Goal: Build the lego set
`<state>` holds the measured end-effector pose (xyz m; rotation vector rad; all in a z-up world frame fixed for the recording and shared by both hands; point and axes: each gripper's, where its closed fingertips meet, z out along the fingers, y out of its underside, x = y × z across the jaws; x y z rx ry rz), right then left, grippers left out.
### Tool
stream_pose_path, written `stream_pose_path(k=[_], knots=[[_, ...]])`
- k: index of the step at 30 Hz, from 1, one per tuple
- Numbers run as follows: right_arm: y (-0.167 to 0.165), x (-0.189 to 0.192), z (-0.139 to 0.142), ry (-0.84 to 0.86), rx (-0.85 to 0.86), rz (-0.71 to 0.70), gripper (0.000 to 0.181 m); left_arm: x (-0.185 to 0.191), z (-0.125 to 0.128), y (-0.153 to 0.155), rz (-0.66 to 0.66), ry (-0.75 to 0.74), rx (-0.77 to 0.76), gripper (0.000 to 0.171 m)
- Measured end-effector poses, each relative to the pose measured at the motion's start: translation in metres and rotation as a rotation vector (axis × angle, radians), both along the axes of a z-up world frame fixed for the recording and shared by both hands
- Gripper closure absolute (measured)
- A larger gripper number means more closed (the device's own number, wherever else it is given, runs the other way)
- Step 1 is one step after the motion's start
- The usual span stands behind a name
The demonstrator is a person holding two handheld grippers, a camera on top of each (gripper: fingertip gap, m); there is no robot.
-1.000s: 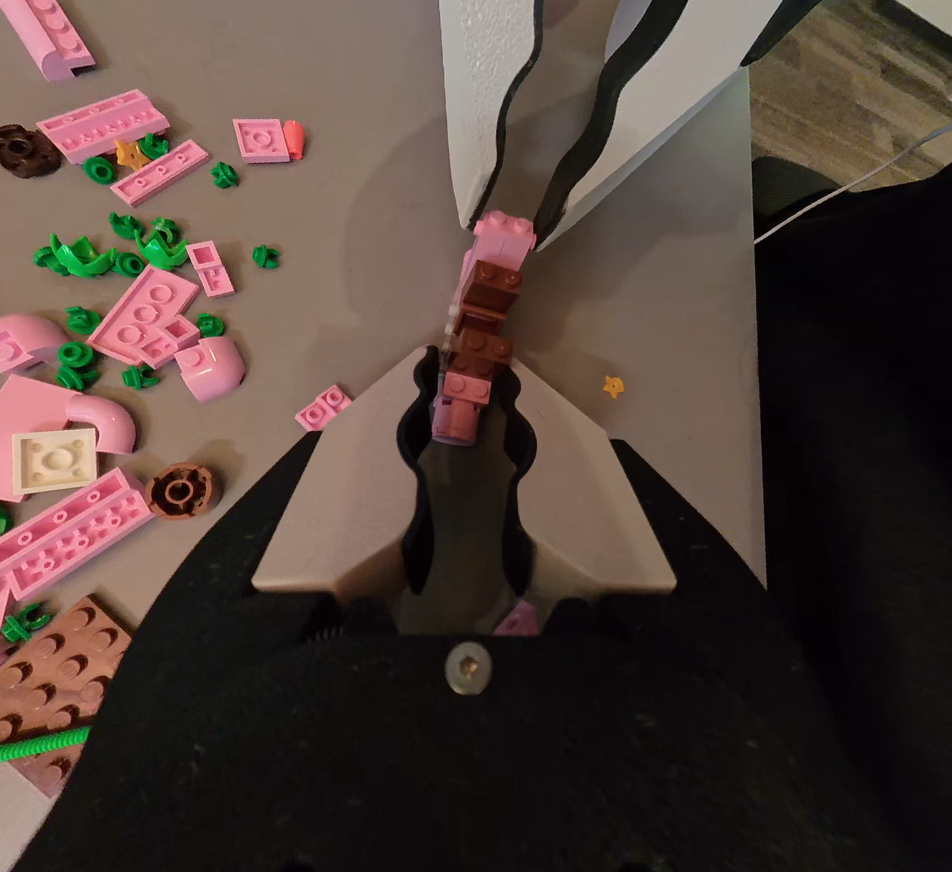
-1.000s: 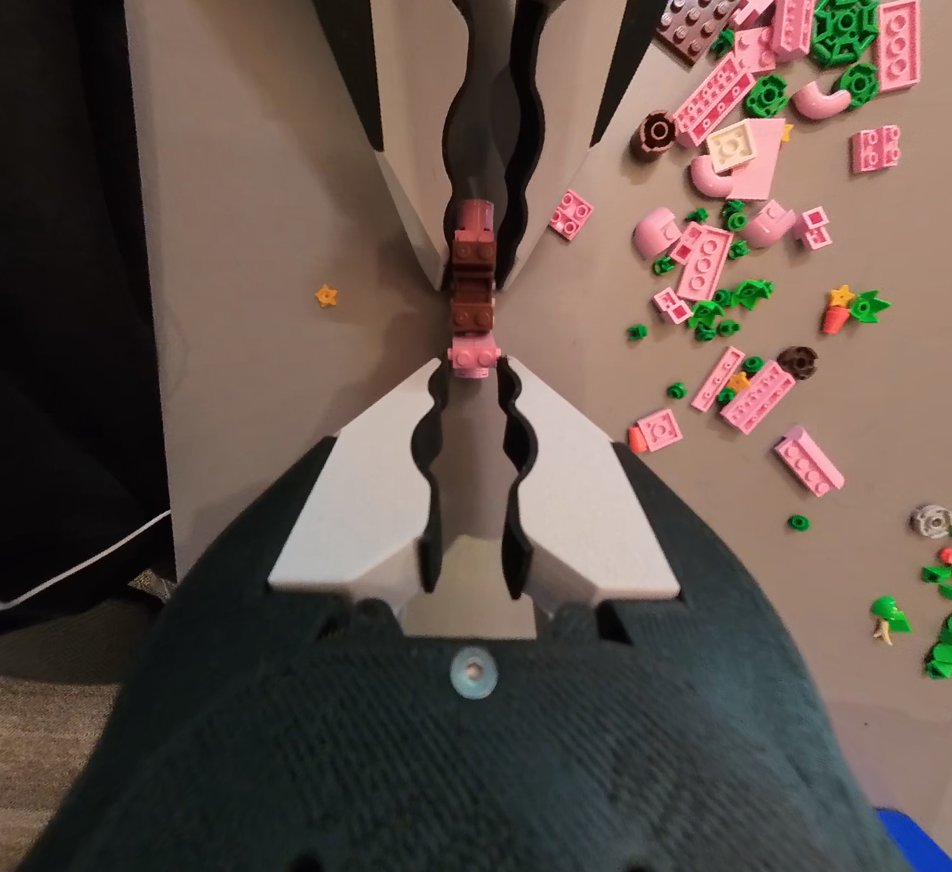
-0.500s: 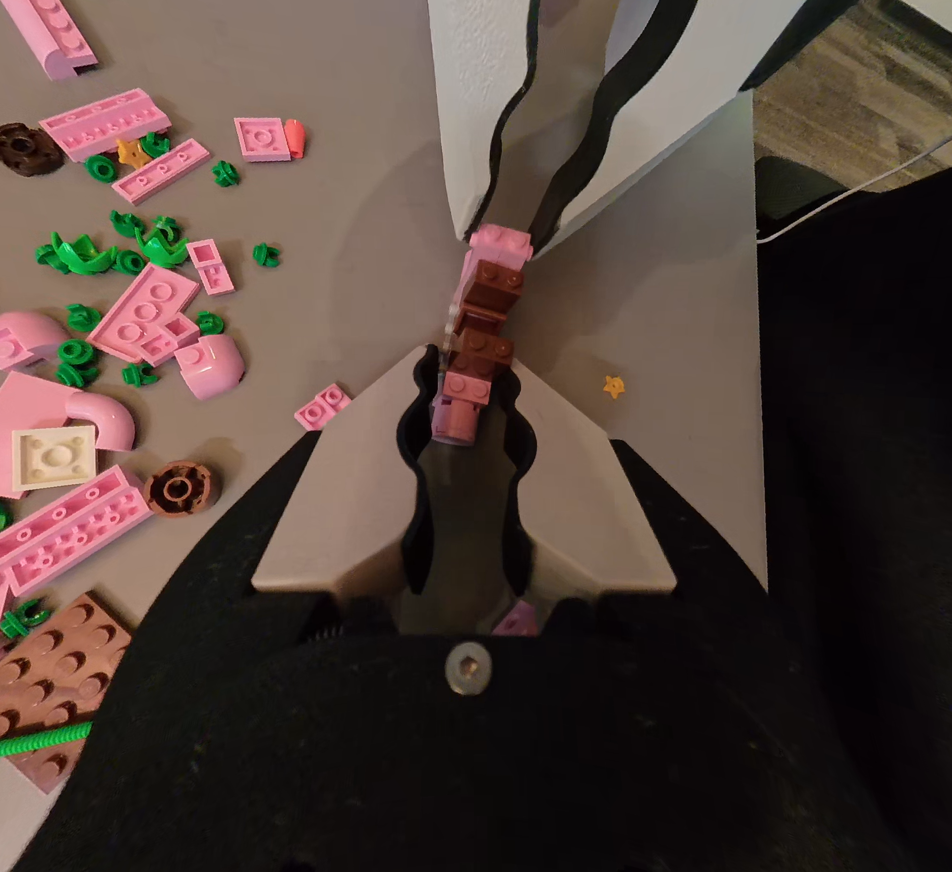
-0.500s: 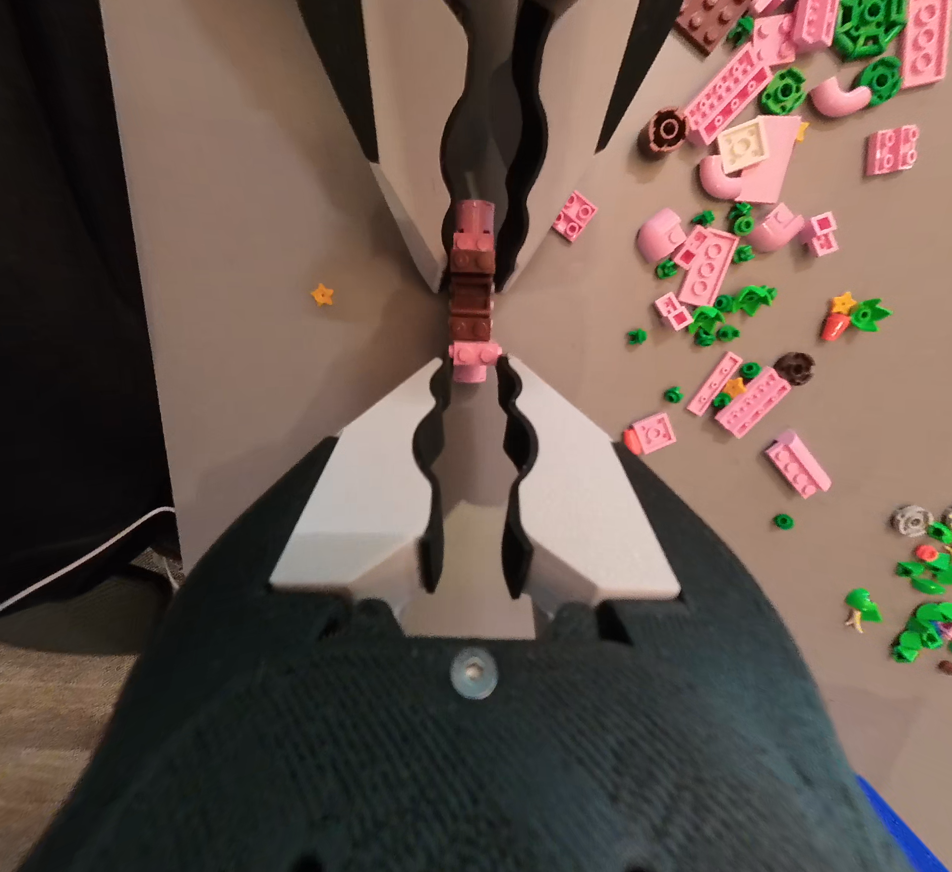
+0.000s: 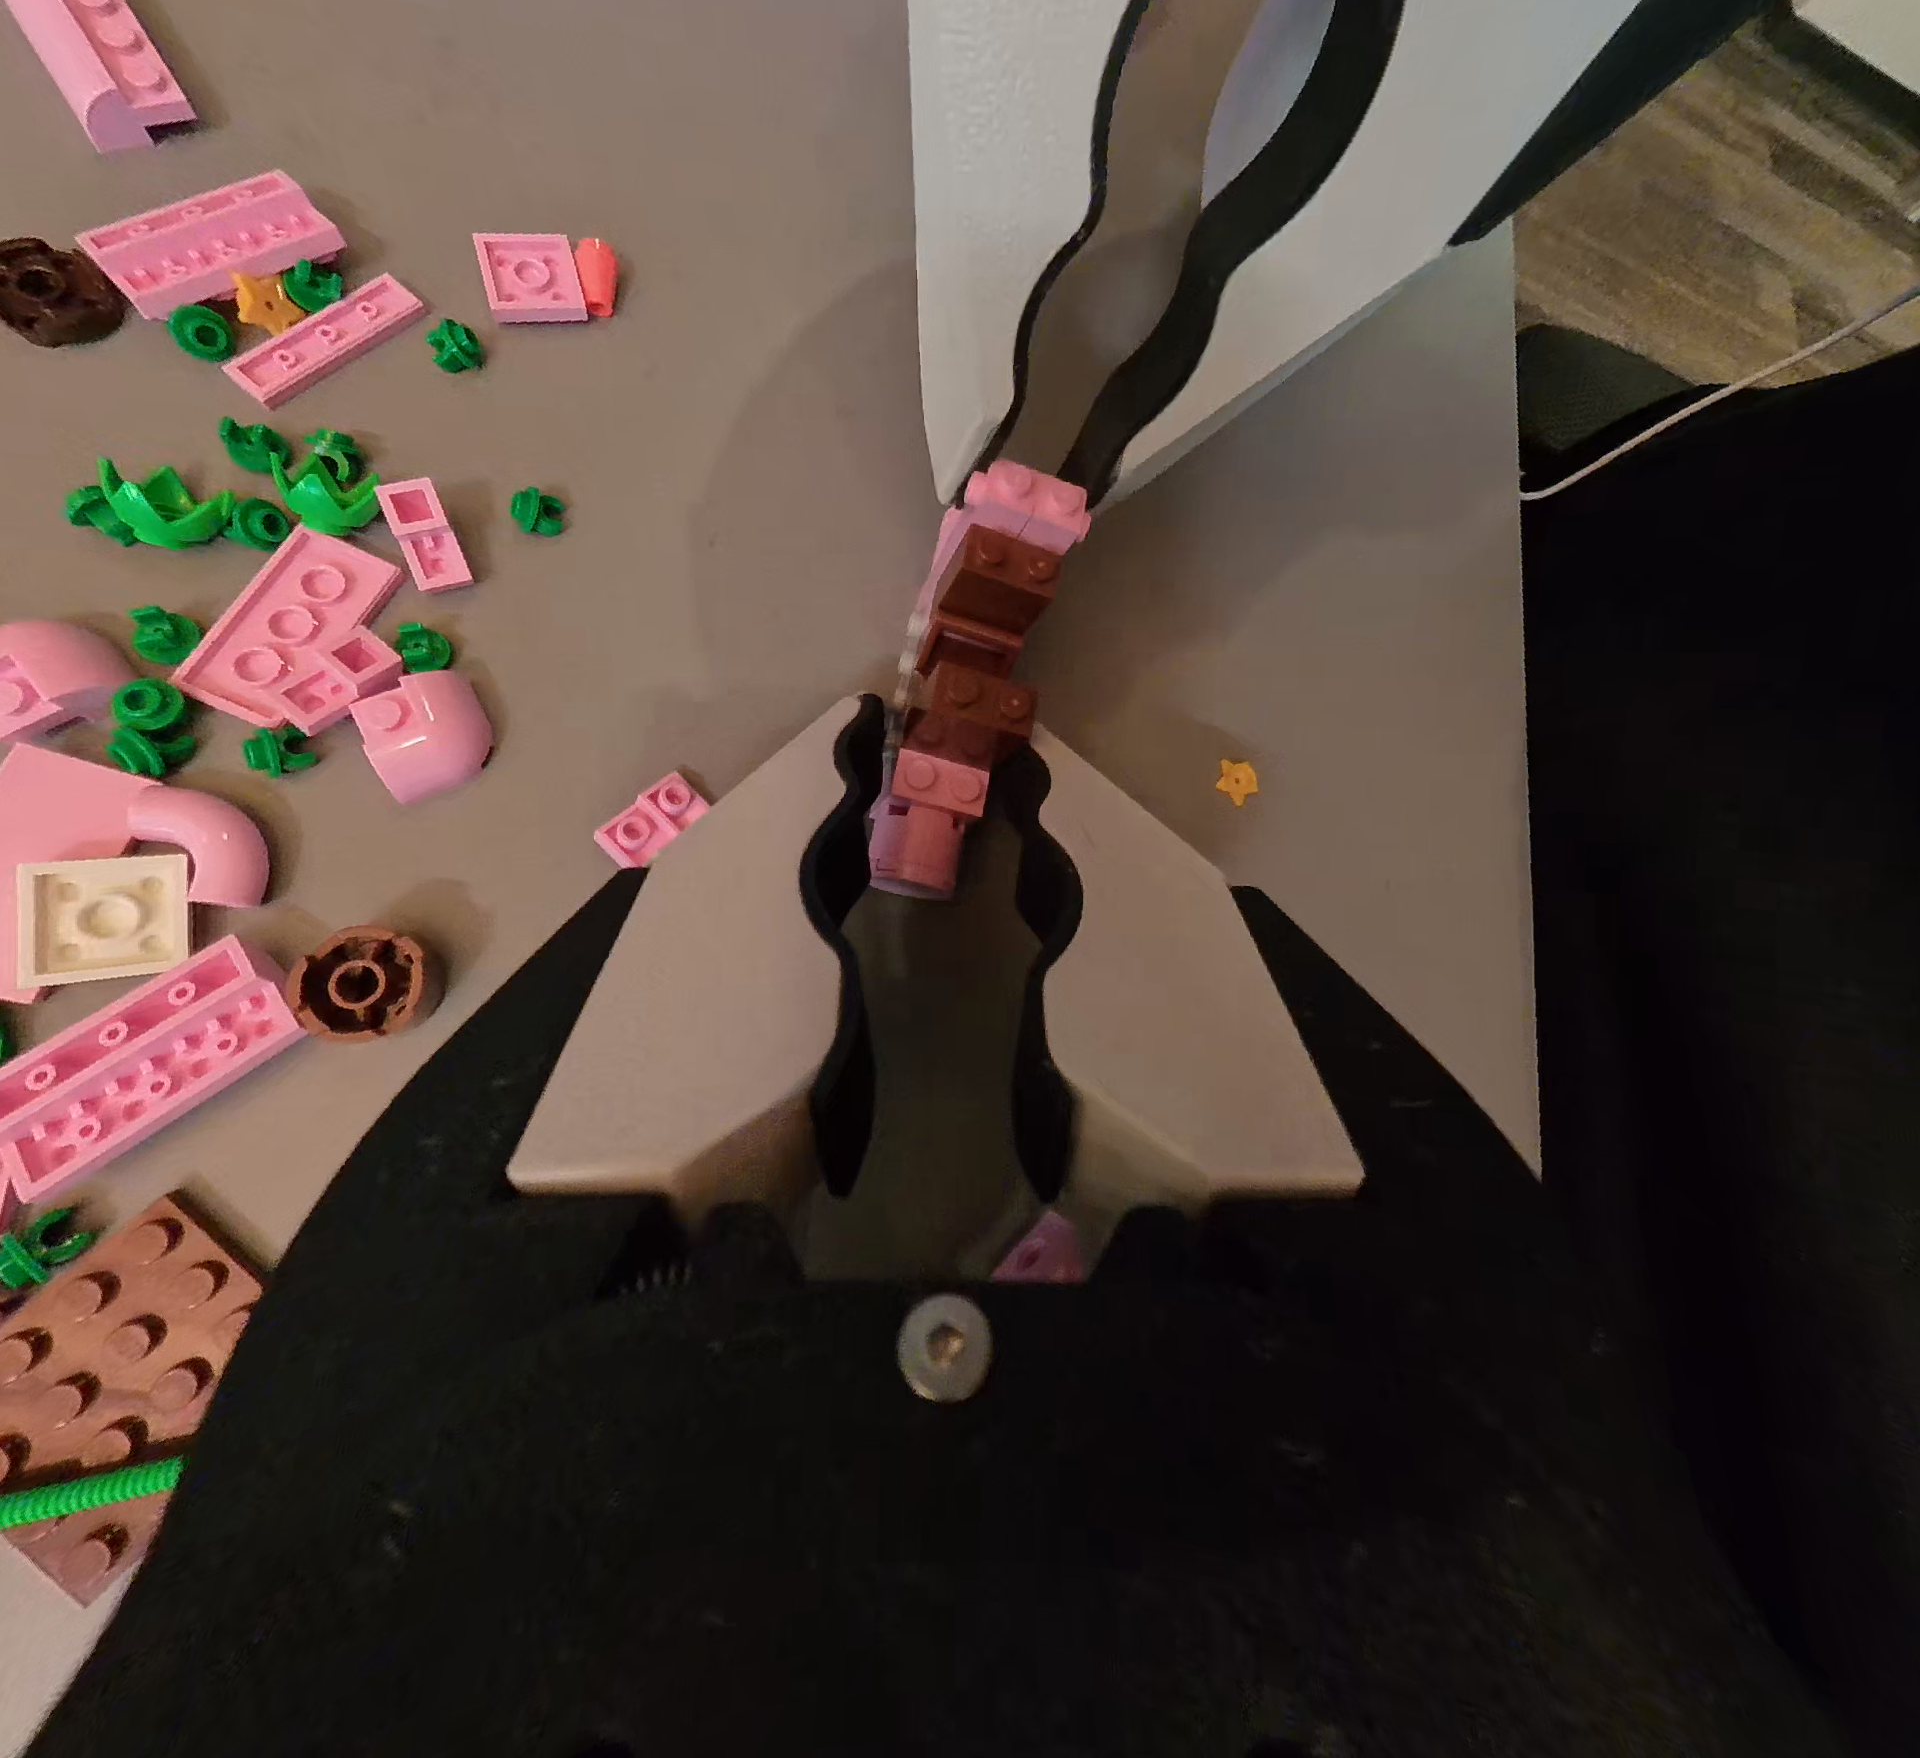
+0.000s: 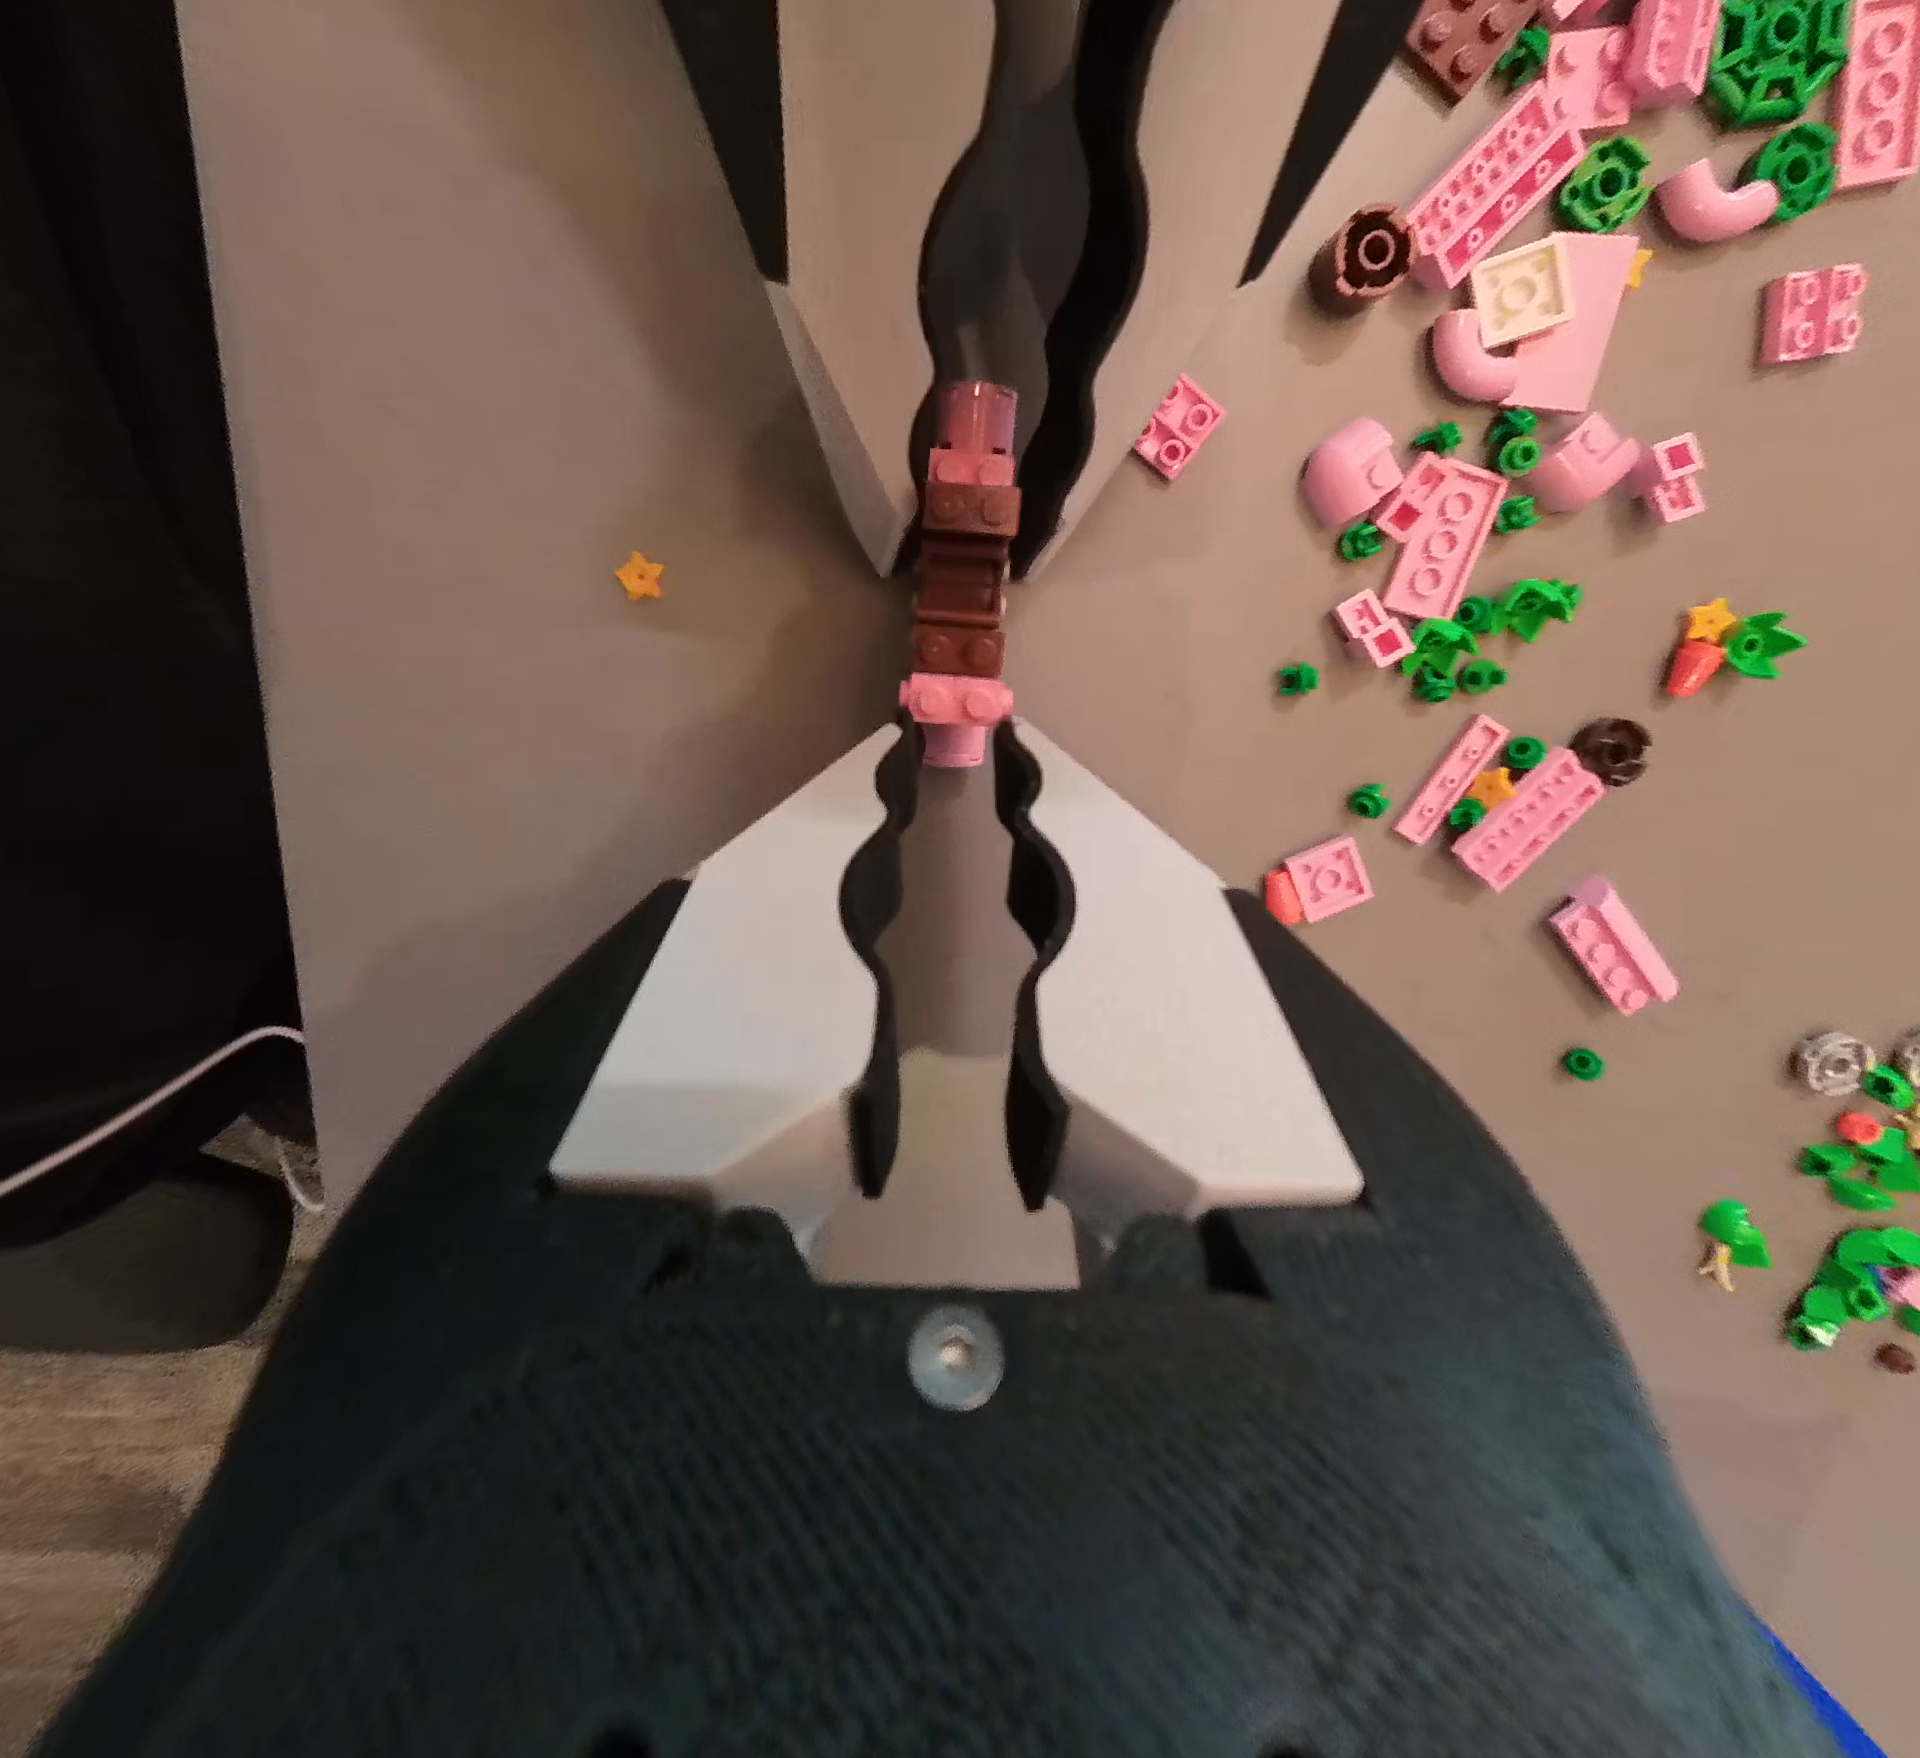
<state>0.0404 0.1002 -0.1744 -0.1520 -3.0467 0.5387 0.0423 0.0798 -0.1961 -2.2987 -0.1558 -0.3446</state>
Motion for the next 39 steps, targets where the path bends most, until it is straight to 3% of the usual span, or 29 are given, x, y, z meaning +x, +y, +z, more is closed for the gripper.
stream_pose_path(k=[2, 4, 6, 10, 14, 21, 24, 28, 39], knots=[[0.003, -0.002, -0.004, 0.006, 0.011, -0.028, 0.166, 0.001, 0.001, -0.001, -0.010, -0.021, 0.003, 0.150], [0.014, -0.006, -0.011, 0.003, 0.059, -0.069, 0.149, 0.004, 0.006, -0.004, -0.034, -0.048, 0.015, 0.138], [0.018, -0.007, -0.009, 0.009, 0.046, -0.092, 0.147, -0.003, 0.024, -0.011, -0.020, -0.052, 0.097, 0.136], [0.019, -0.011, 0.006, 0.046, -0.040, -0.153, 0.137, -0.044, 0.060, -0.042, 0.100, -0.036, 0.271, 0.134], [0.021, -0.016, 0.017, 0.095, -0.091, -0.199, 0.126, -0.069, 0.073, -0.070, 0.188, -0.027, 0.361, 0.139], [0.009, -0.010, 0.019, 0.116, -0.141, -0.170, 0.130, -0.052, 0.059, -0.060, 0.137, -0.036, 0.308, 0.142], [0.002, -0.006, 0.020, 0.108, -0.145, -0.136, 0.135, -0.022, 0.059, -0.038, 0.050, -0.120, 0.308, 0.131], [-0.002, -0.004, 0.016, 0.094, -0.101, -0.096, 0.140, -0.003, 0.033, -0.016, 0.021, -0.032, 0.163, 0.120], [-0.006, -0.003, 0.007, 0.068, -0.050, -0.014, 0.151, -0.008, 0.024, -0.014, 0.052, -0.012, 0.136, 0.130]])
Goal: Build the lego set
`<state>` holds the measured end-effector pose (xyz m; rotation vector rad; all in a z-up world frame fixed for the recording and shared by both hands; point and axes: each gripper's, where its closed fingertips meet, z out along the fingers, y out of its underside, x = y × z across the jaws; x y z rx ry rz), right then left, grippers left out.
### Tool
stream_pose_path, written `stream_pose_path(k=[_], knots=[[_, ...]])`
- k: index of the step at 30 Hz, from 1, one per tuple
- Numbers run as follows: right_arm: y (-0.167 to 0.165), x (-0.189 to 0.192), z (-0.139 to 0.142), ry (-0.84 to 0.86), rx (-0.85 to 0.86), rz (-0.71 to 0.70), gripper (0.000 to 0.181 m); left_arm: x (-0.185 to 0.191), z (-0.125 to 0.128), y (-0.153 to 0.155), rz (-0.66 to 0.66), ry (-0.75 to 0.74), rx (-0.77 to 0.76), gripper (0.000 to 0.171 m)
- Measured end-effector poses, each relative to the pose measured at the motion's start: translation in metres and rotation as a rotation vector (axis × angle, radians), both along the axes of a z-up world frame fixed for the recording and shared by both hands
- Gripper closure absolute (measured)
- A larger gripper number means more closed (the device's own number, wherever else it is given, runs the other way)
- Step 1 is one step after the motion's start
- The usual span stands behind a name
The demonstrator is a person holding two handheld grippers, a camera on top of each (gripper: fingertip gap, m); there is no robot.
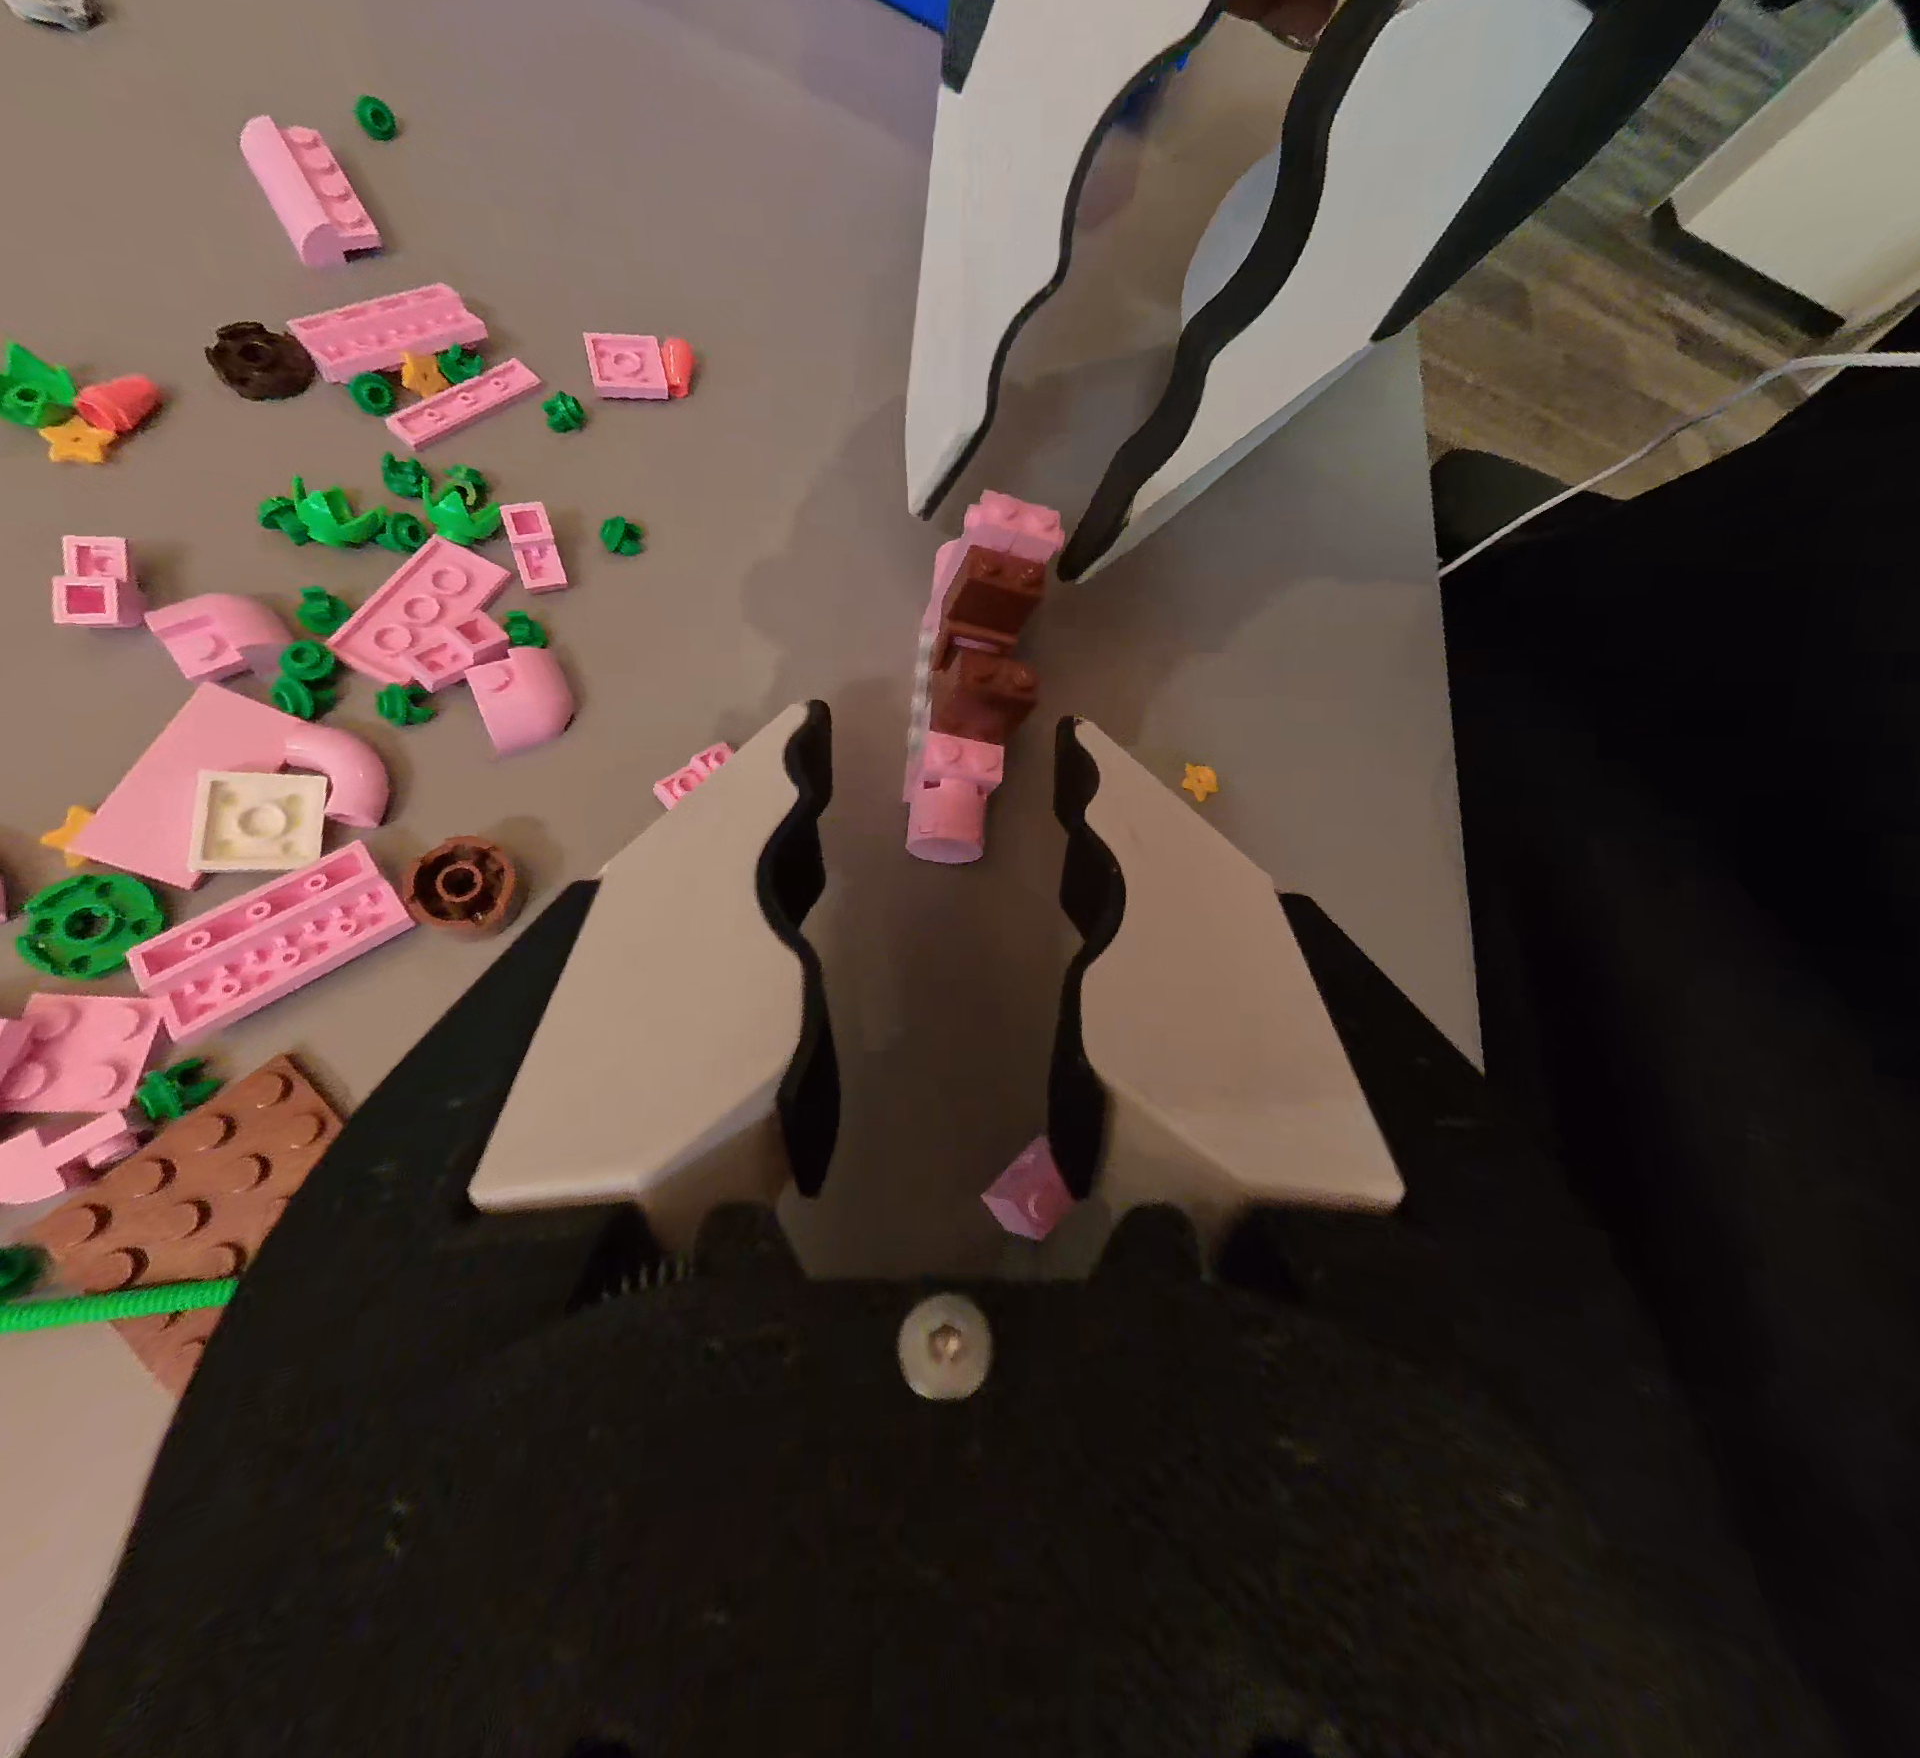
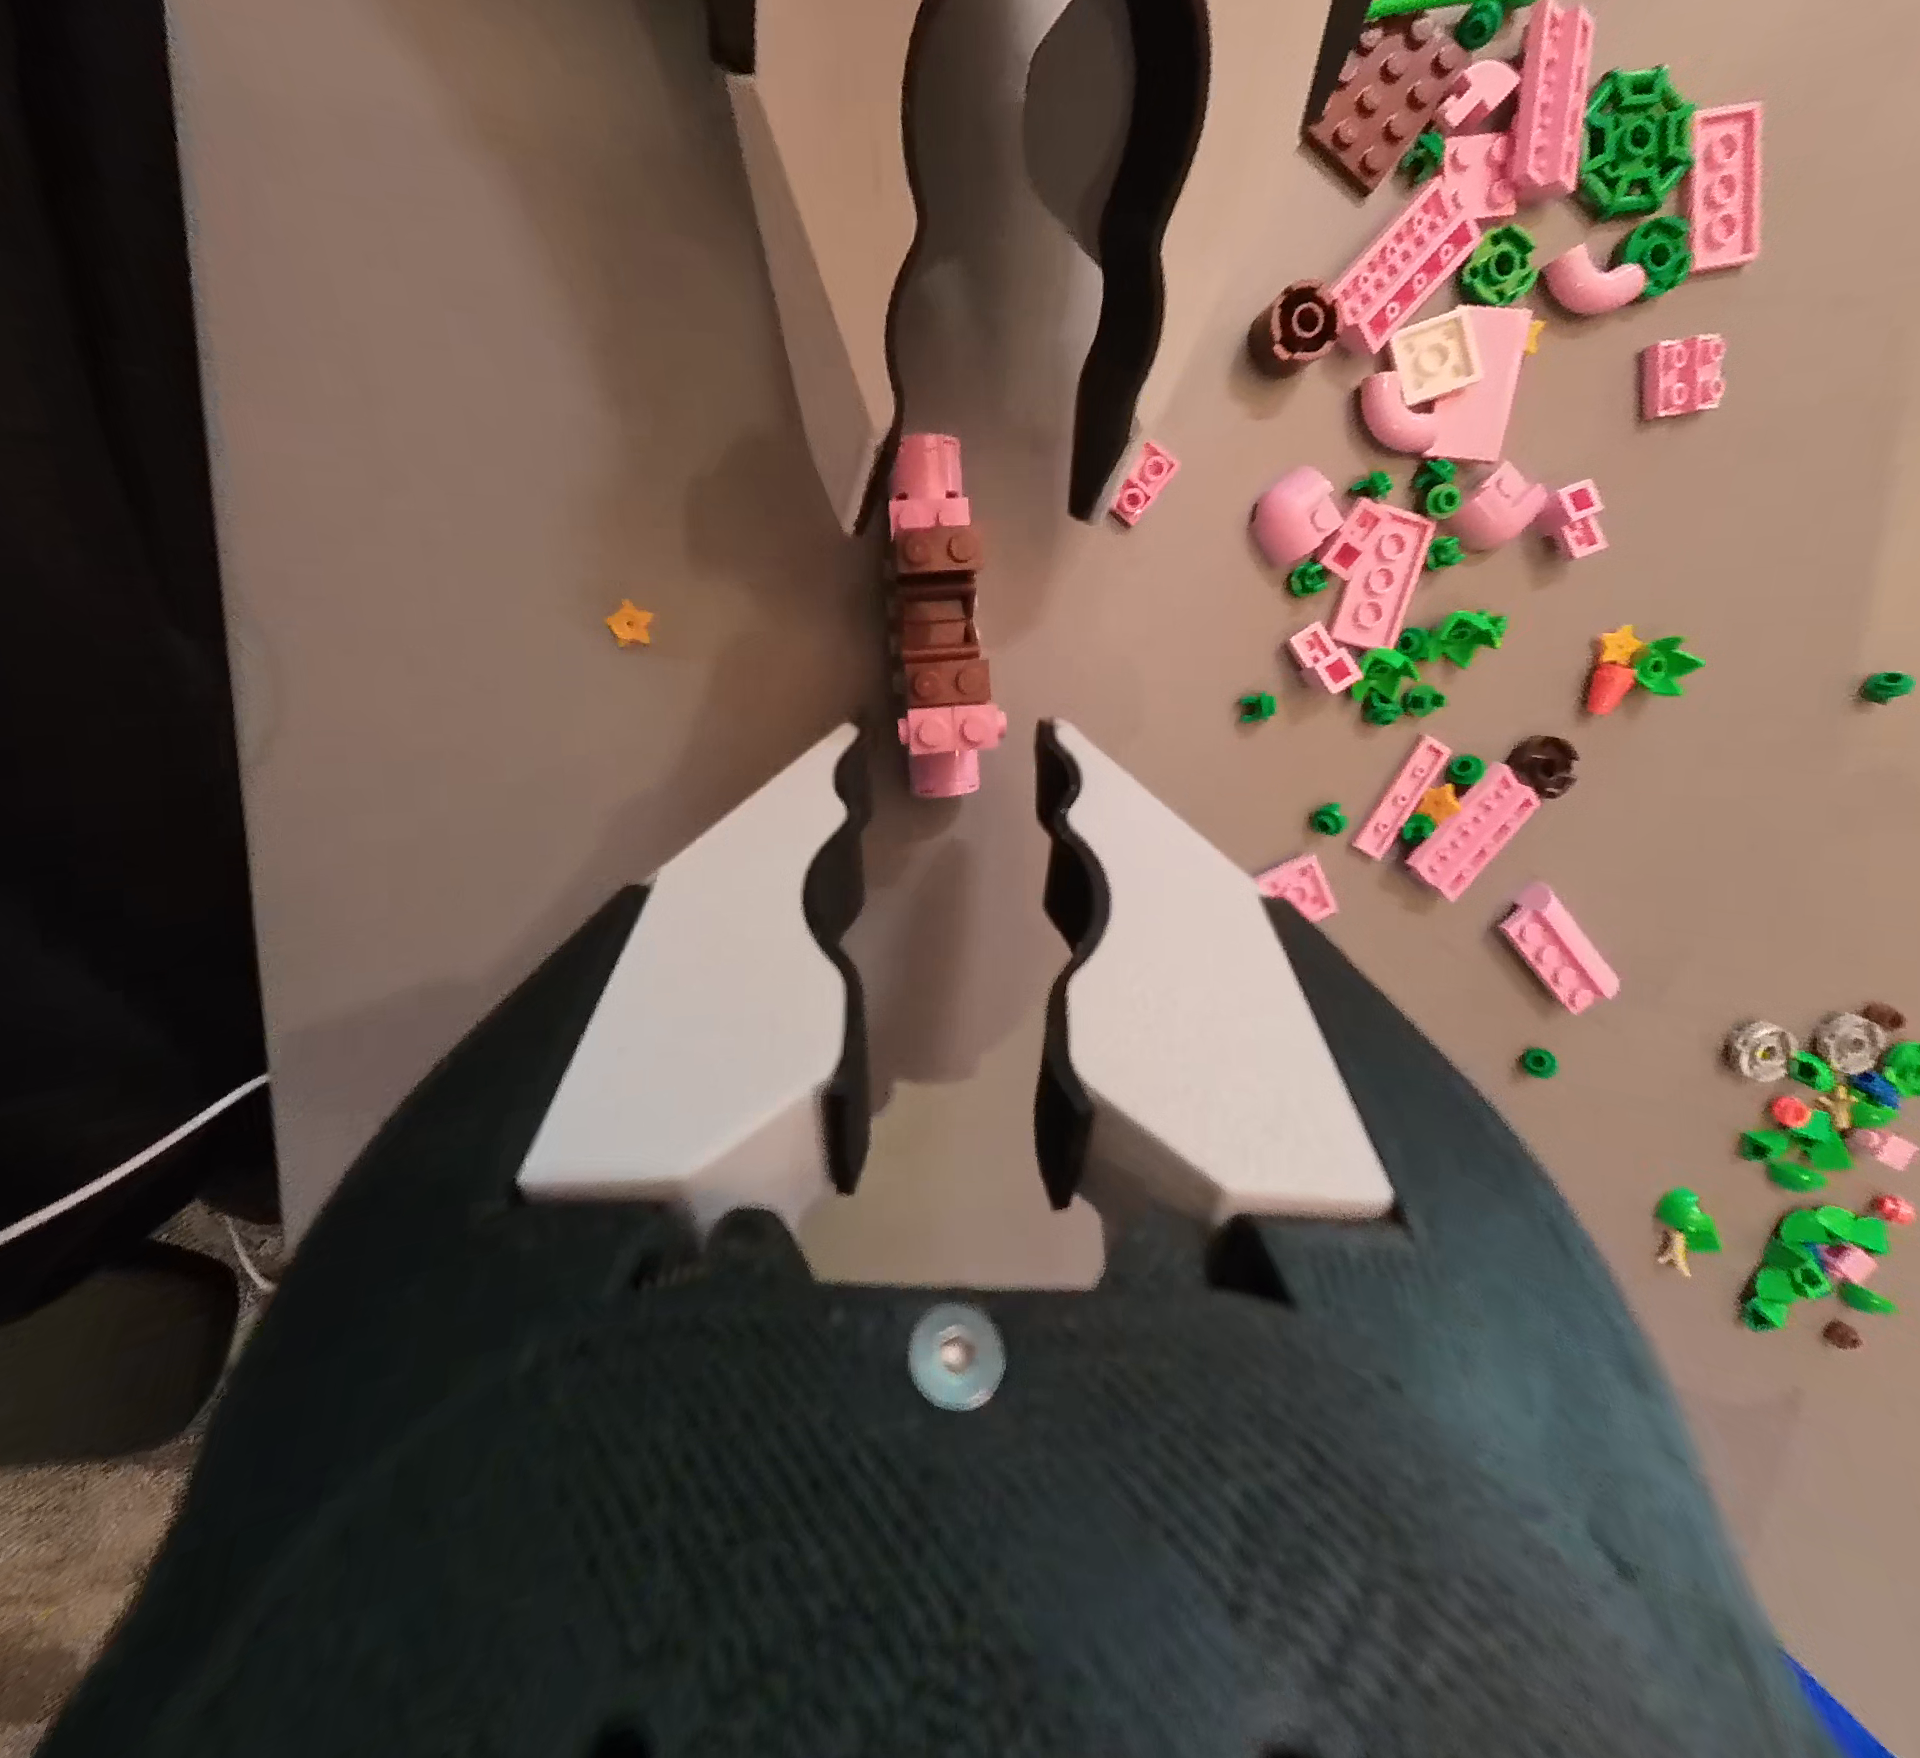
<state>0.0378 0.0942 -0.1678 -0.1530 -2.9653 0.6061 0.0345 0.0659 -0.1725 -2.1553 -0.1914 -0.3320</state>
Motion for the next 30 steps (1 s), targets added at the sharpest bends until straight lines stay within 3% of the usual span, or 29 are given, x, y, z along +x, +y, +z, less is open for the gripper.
stream_pose_path(k=[4, 20, 28, 30], knots=[[0.001, 0.001, -0.003, 0.006, 0.010, 0.015, 0.162, 0.002, -0.006, 0.000, -0.008, 0.021, -0.034, 0.131], [-0.003, 0.003, -0.007, -0.057, -0.049, -0.002, 0.163, 0.001, -0.012, 0.001, -0.007, 0.066, -0.067, 0.136], [-0.005, 0.001, -0.009, 0.014, -0.074, -0.026, 0.163, 0.001, -0.007, 0.001, -0.006, 0.056, -0.030, 0.131], [0.000, 0.000, -0.021, 0.036, -0.041, -0.049, 0.165, -0.003, -0.002, 0.000, 0.010, 0.050, -0.002, 0.128]])
